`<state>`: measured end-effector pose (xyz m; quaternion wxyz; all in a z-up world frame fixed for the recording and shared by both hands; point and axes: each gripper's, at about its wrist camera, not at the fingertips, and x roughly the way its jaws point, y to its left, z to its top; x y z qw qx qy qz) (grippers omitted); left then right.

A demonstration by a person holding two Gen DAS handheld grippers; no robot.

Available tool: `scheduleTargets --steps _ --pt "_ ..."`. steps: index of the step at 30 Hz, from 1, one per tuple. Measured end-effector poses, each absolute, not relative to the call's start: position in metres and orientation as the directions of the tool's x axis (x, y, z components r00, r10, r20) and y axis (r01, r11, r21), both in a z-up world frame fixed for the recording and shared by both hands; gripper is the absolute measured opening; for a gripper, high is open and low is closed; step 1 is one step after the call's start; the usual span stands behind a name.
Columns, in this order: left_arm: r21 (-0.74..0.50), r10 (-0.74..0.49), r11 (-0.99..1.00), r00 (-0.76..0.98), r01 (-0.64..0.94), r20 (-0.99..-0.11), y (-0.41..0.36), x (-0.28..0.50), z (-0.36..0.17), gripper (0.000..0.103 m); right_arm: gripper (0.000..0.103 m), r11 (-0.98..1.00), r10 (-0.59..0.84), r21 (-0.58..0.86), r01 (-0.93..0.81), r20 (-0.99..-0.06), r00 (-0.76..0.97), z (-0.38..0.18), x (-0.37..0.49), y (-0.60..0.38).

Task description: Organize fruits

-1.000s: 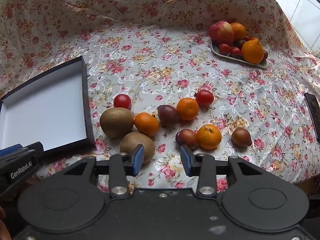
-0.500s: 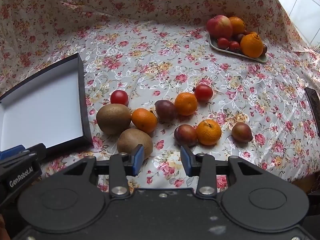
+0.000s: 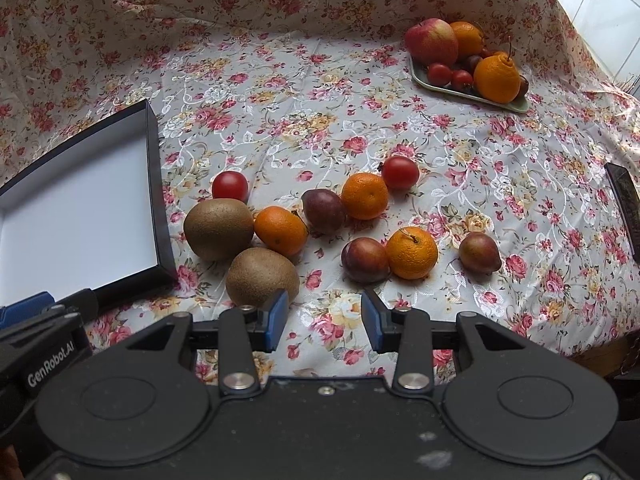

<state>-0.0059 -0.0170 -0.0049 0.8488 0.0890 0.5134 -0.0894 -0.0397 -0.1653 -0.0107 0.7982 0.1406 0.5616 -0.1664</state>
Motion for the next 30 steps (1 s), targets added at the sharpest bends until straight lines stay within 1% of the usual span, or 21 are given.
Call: scheduleTargets --steps 7,11,15,24,30 --pt "0.042 -0.068 0.972 0.447 0.231 -0.892 -0.018 -0.001 -0.006 0.043 0.041 0.906 -0.030 0.088 0.415 -0.962 0.270 -0.018 -0.037 -0.168" --pt "0.038 -0.069 0.972 0.437 0.231 -0.897 -0.021 0.002 -0.010 0.043 0.041 0.909 -0.031 0.078 0.409 -0.967 0.253 -0.017 -0.037 -0.169" --pt "0.027 -0.073 0.973 0.420 0.228 -0.905 -0.024 0.006 -0.014 0.043 0.041 0.903 -0.004 0.099 0.417 -0.971 0.241 -0.018 -0.036 -0.174" --pt "0.050 -0.061 0.968 0.422 0.247 -0.905 -0.033 0.009 -0.019 0.043 0.041 0.905 -0.028 0.075 0.419 -0.972 0.234 -0.020 -0.031 -0.181" --pt "0.049 -0.061 0.965 0.404 0.257 -0.913 -0.037 0.009 -0.022 0.043 0.041 0.899 -0.008 0.092 0.429 -0.974 0.226 -0.022 -0.030 -0.186"
